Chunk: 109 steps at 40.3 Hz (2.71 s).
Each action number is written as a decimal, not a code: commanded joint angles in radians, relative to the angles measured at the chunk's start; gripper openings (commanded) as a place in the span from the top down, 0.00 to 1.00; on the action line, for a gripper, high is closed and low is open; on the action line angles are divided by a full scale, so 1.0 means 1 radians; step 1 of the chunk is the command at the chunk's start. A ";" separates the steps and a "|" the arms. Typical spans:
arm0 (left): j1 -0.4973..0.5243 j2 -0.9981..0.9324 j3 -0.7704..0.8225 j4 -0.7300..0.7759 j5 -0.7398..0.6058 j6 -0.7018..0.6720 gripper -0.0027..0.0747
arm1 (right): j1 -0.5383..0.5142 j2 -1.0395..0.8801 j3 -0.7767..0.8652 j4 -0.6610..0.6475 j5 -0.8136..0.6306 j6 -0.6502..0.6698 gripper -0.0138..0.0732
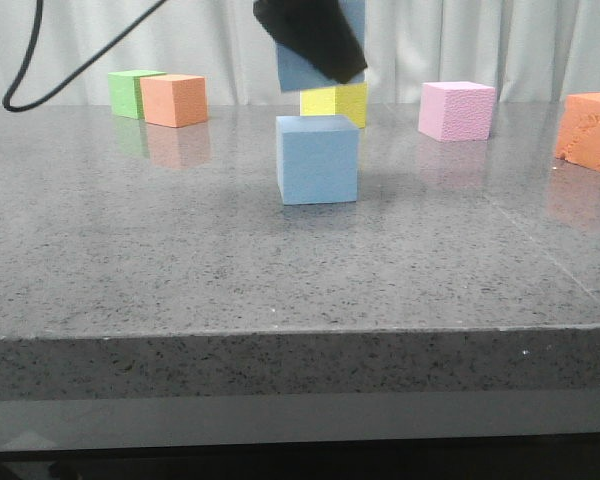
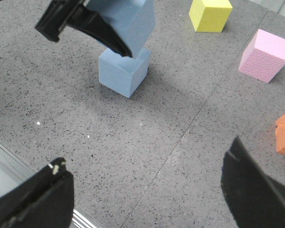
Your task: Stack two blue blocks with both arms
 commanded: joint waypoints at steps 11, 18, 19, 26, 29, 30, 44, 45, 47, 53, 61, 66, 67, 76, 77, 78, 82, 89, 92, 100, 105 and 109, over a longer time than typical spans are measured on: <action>-0.005 -0.007 -0.031 -0.006 -0.067 0.002 0.44 | -0.009 -0.006 -0.022 0.009 -0.073 -0.011 0.11; -0.005 -0.007 -0.031 -0.006 -0.067 0.002 0.32 | -0.009 -0.006 -0.022 0.009 -0.073 -0.011 0.11; -0.005 -0.007 -0.031 -0.006 -0.067 0.002 0.29 | -0.009 -0.006 -0.022 0.009 -0.073 -0.011 0.11; -0.005 -0.007 -0.031 0.001 -0.071 0.002 0.20 | -0.009 -0.006 -0.022 0.009 -0.073 -0.011 0.11; -0.005 -0.014 -0.031 0.001 -0.076 -0.006 0.20 | -0.009 -0.006 -0.022 0.009 -0.073 -0.011 0.11; -0.005 -0.022 -0.031 0.001 -0.078 -0.014 0.20 | -0.009 -0.006 -0.022 0.009 -0.073 -0.011 0.11; -0.004 -0.214 -0.031 0.018 0.027 -0.166 0.20 | -0.009 -0.006 -0.022 0.009 -0.073 -0.011 0.11; -0.004 -0.232 -0.031 0.024 0.044 -0.166 0.20 | -0.009 -0.006 -0.022 0.009 -0.073 -0.011 0.11; -0.004 -0.260 -0.031 0.044 0.080 -0.199 0.20 | -0.009 -0.006 -0.022 0.009 -0.073 -0.011 0.11; -0.004 -0.333 -0.031 0.150 0.127 -0.513 0.20 | -0.009 -0.006 -0.022 0.009 -0.073 -0.011 0.11; -0.004 -0.407 -0.031 0.247 0.211 -0.836 0.20 | -0.009 -0.006 -0.022 0.009 -0.073 -0.011 0.11; -0.004 -0.463 0.011 0.247 0.228 -0.919 0.21 | -0.009 -0.006 -0.022 0.009 -0.073 -0.011 0.11; -0.004 -0.475 0.027 0.247 0.226 -0.926 0.20 | -0.009 -0.006 -0.022 0.009 -0.073 -0.011 0.11; -0.005 -0.645 0.302 0.247 0.141 -0.935 0.21 | -0.009 -0.006 -0.022 0.009 -0.073 -0.011 0.11; -0.005 -0.664 0.333 0.247 0.132 -0.943 0.20 | -0.009 -0.006 -0.022 0.009 -0.073 -0.011 0.11; -0.005 -0.688 0.384 0.247 0.105 -0.956 0.20 | -0.009 -0.006 -0.022 0.009 -0.073 -0.011 0.11; -0.005 -0.773 0.515 0.247 0.048 -0.991 0.20 | -0.009 -0.006 -0.022 0.009 -0.073 -0.011 0.11; -0.005 -0.908 0.737 0.241 -0.079 -1.050 0.21 | -0.009 -0.006 -0.022 0.009 -0.073 -0.011 0.11; -0.005 -0.955 0.810 0.241 -0.134 -1.065 0.20 | -0.009 -0.006 -0.022 0.009 -0.073 -0.011 0.11; -0.005 -1.038 0.924 0.241 -0.210 -1.066 0.20 | -0.009 -0.006 -0.022 0.009 -0.073 -0.011 0.11; -0.005 -1.043 0.934 0.241 -0.205 -1.066 0.20 | -0.009 -0.006 -0.022 0.009 -0.073 -0.011 0.11; -0.005 -1.043 0.934 0.241 -0.205 -1.066 0.20 | -0.009 -0.005 -0.022 0.010 -0.073 -0.011 0.11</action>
